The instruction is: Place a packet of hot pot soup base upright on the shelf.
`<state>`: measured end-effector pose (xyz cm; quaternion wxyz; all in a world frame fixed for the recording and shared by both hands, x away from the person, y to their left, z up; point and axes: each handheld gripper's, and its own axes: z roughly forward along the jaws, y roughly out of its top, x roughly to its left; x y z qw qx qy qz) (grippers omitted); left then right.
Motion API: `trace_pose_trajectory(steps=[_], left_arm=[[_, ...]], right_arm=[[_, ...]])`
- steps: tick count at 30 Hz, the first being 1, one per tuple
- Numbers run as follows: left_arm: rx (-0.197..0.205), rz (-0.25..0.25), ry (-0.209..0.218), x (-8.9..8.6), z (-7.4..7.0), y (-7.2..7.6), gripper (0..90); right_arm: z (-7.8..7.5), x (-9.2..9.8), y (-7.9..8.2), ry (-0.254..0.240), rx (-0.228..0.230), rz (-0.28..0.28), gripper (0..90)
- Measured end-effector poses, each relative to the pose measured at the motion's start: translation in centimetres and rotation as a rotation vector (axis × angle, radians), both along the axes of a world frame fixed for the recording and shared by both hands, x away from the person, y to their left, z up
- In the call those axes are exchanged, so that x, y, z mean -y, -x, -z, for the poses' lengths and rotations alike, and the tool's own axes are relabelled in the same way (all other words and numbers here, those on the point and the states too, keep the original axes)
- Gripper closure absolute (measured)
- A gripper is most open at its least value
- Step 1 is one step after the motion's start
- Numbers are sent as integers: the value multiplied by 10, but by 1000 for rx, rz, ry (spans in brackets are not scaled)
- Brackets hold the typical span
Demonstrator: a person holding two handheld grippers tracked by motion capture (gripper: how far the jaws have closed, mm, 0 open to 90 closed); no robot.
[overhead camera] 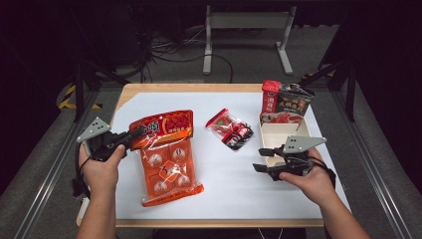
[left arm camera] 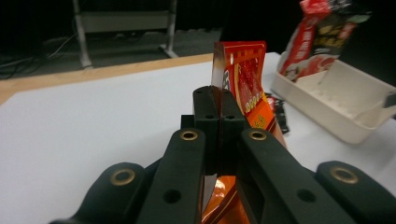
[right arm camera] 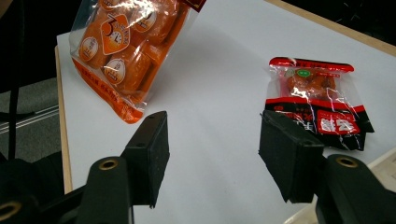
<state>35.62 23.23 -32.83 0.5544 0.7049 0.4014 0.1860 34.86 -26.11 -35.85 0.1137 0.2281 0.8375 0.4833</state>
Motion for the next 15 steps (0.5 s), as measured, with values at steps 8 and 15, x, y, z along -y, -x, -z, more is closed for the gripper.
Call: trace_pose_trajectory(steps=[8, 15], left_arm=[[62, 75, -19, 16, -22, 17, 900], [110, 133, -36, 28, -36, 30, 900]], right_arm=[[-8, -2, 0, -26, 11, 0, 432], [-8, -9, -1, -27, 11, -16, 432]])
